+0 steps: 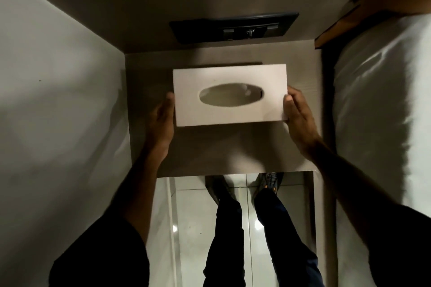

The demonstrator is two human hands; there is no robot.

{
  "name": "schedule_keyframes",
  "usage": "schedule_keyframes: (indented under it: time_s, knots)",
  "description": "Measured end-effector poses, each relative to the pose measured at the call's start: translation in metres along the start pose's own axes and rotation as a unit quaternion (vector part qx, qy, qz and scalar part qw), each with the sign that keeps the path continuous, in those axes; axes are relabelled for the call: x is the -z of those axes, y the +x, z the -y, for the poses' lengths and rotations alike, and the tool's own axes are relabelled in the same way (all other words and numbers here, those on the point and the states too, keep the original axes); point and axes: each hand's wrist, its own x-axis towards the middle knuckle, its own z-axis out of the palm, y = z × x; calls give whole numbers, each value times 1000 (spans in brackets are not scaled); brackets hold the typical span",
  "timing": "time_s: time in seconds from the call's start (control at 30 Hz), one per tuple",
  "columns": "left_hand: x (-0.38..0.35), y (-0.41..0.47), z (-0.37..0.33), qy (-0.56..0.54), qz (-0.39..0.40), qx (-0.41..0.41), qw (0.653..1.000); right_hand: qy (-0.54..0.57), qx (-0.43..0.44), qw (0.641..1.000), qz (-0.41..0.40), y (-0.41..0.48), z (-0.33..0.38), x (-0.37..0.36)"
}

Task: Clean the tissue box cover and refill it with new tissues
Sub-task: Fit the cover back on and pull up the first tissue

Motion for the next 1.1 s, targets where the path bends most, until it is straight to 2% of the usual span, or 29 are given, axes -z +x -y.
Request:
schedule_keyframes:
  time_s: [0.17,0.53,1.0,1.1]
  knots:
    - [-9,14,8,-29,19,20,999,-24,22,999,5,25,-8,-4]
    - [-26,25,16,-75,-3,47,996,-45,-27,999,-13,24,-17,-14]
    - [-27,29,16,-56,-35,60,996,-48,-27,998,-17,16,-2,-17]
    - [-25,29,18,-49,-46,64,996,-75,-24,997,-22,14,2,-19]
